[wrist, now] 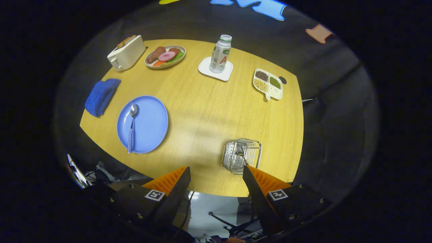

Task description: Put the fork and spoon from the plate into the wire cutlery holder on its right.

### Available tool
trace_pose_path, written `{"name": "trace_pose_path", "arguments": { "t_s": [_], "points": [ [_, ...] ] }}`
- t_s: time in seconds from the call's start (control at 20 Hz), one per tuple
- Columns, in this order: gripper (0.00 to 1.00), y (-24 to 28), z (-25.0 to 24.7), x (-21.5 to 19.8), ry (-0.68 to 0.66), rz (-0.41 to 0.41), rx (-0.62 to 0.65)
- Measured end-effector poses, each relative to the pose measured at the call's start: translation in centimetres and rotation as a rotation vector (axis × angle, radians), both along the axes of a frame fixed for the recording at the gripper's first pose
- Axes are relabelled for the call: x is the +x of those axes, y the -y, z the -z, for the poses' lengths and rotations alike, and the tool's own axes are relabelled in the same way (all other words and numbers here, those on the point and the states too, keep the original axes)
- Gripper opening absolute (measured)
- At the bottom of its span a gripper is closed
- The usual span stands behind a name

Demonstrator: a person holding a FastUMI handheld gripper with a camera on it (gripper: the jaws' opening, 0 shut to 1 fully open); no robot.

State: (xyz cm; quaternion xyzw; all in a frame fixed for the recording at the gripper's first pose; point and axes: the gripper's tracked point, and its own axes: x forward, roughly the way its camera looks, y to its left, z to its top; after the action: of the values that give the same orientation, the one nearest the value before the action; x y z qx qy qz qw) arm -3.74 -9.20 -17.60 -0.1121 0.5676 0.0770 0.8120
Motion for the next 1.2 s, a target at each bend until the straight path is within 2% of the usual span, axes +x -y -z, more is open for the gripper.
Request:
{"name": "trace_pose_path", "arguments": {
  "t_s": [0.1,0.35,0.8,1.2],
  "points": [
    [0.96,-1.1,-0.8,0.2,0.066,0.036,0.035],
    [0.96,-4.6,-0.9,-0.1,0.146,0.053,0.095],
    [0.96,-13.6,1.9,-0.3,0.117,-0.067,0.172],
    [0.96,-19.1,3.8,-0.2,0.076,-0.164,0.187]
  ]
}}
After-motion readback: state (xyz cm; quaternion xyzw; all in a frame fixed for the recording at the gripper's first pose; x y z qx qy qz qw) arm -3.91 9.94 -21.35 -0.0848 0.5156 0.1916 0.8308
